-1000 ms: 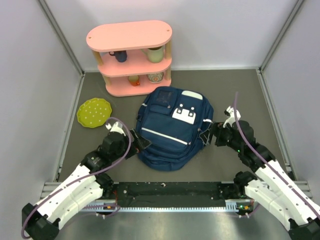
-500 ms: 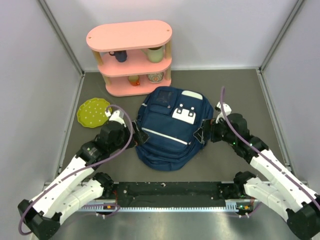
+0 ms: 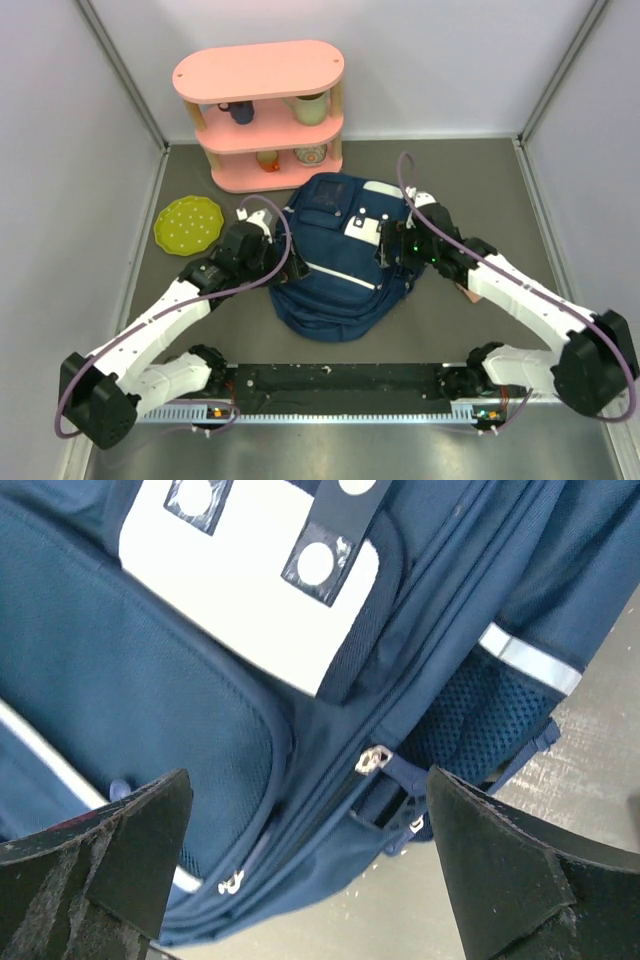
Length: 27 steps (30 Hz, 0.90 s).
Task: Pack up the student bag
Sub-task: Zip the student bag at the center of the board, then adjust the student bag at the center of the board.
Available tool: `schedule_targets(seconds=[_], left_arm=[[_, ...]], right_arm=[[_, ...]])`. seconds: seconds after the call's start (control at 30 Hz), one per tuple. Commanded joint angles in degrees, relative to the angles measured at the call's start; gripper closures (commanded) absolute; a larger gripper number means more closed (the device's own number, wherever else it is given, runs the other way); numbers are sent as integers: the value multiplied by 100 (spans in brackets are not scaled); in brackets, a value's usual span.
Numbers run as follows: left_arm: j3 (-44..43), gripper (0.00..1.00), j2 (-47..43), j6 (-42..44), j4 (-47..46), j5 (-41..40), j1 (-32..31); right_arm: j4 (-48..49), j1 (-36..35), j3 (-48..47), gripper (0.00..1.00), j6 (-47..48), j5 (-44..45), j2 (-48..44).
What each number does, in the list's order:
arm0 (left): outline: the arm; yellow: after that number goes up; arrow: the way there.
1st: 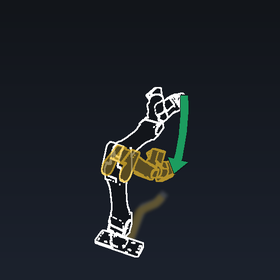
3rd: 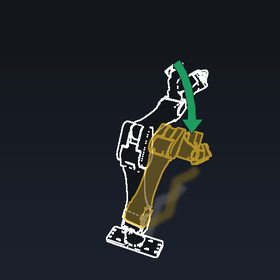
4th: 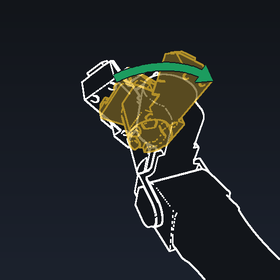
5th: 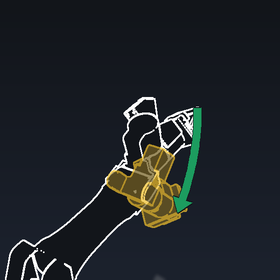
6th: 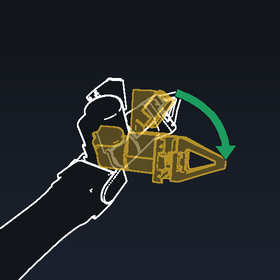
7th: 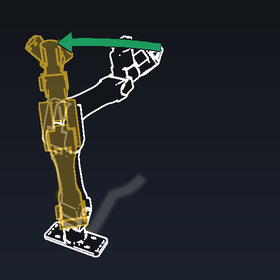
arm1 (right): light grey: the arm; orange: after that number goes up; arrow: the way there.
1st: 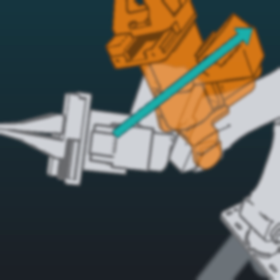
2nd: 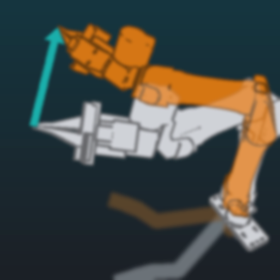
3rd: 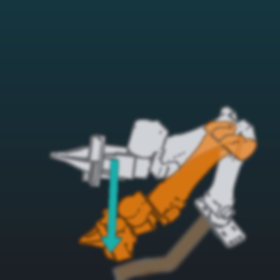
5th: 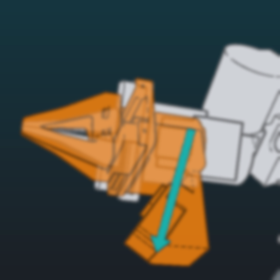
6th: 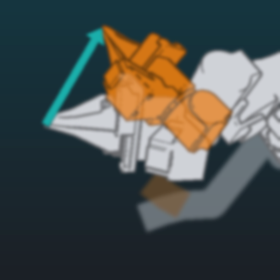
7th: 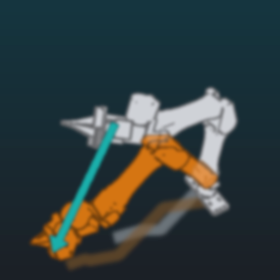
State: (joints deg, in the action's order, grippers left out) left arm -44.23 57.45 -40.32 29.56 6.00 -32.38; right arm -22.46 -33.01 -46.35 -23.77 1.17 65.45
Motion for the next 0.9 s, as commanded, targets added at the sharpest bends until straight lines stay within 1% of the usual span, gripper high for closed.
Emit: schedule_targets(seconds=[0.0, 0.07, 0.1, 0.17, 0.2, 0.23, 0.27, 0.33, 0.43, 0.5, 0.57, 0.6, 0.63, 0.67, 0.7, 0.73, 0.77, 0.8, 0.83, 0.87], left_arm=[[378, 1, -260, -222, -346, 121, 100], [581, 1, -593, -424, -354, 51, 109], [756, 1, -725, -485, -363, 59, 109], [906, 1, -1095, -679, -328, 7, 109], [1064, 1, -1209, -740, -337, -2, 109], [1135, 1, -1384, -837, -328, -2, 109], [1197, 1, -1447, -890, -311, 6, 109], [1346, 1, -1569, -1004, -250, 24, 109], [1566, 1, -1745, -1197, -258, 155, 109], [1846, 1, -1834, -1399, -582, 409, 109], [2205, 3, -1913, -1540, -907, 682, 109], [2330, 4, -1922, -1680, -1248, 744, 109], [2444, 5, -1904, -1751, -1486, 797, 109], [2654, 8, -1878, -1804, -1688, 850, 109], [2743, 10, -1791, -1926, -2047, 920, 109], [2814, 12, -1720, -1971, -2199, 938, 109], [2901, 17, -1641, -2006, -2331, 938, 109], [2937, 25, -1467, -2059, -2480, 895, 109], [2946, 35, -1360, -2068, -2673, 851, 109], [2885, 42, -1264, -2042, -2762, 789, 118]], right_arm=[[198, 162, -752, 2, -400, 577, 468], [277, 426, -823, 1, -453, 569, 574], [329, 802, -893, 1, -523, 438, 600], [400, 1225, -972, 1, -681, 140, 749], [417, 1584, -1060, 1, -725, 60, 819], [531, 1736, -1104, 1, -769, -72, 1055], [610, 1841, -1148, 1, -761, -430, 1179], [699, 2035, -1359, 1, -726, -503, 1617], [900, 2176, -1640, 1, -690, -618, 2032], [997, 2255, -1790, 1, -725, -837, 2410], [1242, 2378, -1816, 5, -778, -934, 2778], [1357, 2440, -1799, 7, -874, -1013, 2902], [1436, 2492, -1790, 16, -910, -1161, 3008], [1585, 2615, -1703, 23, -954, -1406, 3078], [1682, 2642, -1624, 28, -1041, -1470, 3157], [1770, 2677, -1536, 35, -1077, -1549, 3167], [1876, 2712, -1352, 40, -1095, -1793, 3167], [2068, 2713, -1246, 51, -1130, -1874, 3106], [2166, 2704, -1141, 58, -1156, -1953, 3044], [2201, 2713, -870, 67, -1200, -2093, 2992]])
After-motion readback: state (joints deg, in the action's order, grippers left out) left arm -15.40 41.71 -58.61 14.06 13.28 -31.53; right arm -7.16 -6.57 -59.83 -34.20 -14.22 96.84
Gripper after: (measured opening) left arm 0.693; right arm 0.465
